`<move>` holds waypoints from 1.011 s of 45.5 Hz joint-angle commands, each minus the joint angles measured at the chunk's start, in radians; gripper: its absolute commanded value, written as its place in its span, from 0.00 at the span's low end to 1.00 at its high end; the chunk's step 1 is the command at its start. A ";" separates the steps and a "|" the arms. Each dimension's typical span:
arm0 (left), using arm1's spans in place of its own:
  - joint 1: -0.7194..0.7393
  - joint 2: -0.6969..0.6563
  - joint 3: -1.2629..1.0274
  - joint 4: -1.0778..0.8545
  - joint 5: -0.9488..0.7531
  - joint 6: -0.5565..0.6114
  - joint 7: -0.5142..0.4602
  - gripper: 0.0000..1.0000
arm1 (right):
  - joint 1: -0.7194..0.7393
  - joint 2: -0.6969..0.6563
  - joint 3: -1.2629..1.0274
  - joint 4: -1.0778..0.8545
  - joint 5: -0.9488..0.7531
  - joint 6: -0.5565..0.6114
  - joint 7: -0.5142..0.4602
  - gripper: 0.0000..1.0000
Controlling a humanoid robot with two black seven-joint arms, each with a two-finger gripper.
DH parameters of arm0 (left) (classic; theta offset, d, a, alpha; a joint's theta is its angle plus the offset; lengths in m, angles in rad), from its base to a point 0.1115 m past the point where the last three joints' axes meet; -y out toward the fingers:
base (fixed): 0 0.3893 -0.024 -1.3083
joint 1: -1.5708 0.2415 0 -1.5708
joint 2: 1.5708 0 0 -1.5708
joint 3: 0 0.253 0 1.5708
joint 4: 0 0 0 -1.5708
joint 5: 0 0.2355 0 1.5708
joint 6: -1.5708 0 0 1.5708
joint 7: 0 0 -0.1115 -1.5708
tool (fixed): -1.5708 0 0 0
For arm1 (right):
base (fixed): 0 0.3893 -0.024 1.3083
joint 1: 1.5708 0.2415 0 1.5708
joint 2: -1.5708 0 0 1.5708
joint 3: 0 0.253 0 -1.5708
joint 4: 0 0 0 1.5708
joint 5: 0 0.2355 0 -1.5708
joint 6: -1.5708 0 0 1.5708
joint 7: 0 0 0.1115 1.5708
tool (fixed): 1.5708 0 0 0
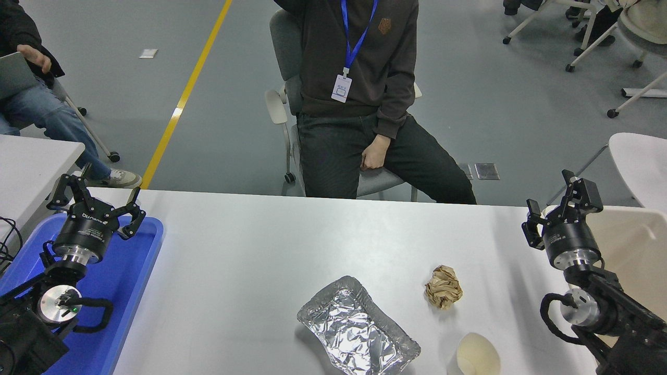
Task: Clean the table surface
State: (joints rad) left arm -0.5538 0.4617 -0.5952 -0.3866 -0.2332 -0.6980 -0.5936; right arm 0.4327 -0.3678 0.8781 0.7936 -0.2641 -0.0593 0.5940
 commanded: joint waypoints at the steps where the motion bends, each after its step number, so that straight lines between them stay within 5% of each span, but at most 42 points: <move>1: 0.000 0.000 0.000 0.000 0.000 0.000 0.000 1.00 | 0.006 0.003 -0.001 0.004 0.002 0.003 0.000 0.99; 18: 0.000 0.000 0.000 0.000 0.000 0.000 0.000 1.00 | 0.018 -0.007 0.004 0.006 0.011 0.012 -0.008 0.99; 32: -0.002 -0.002 -0.002 -0.002 0.000 -0.001 0.000 1.00 | 0.008 -0.013 0.004 -0.004 0.083 0.233 -0.008 0.99; 46: -0.002 -0.002 -0.002 -0.002 0.000 -0.001 0.001 1.00 | 0.049 -0.022 -0.067 0.007 0.100 0.119 -0.077 0.99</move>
State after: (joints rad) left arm -0.5552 0.4604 -0.5964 -0.3879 -0.2332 -0.6994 -0.5922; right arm 0.4559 -0.3790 0.8643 0.7948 -0.1783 0.1117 0.5757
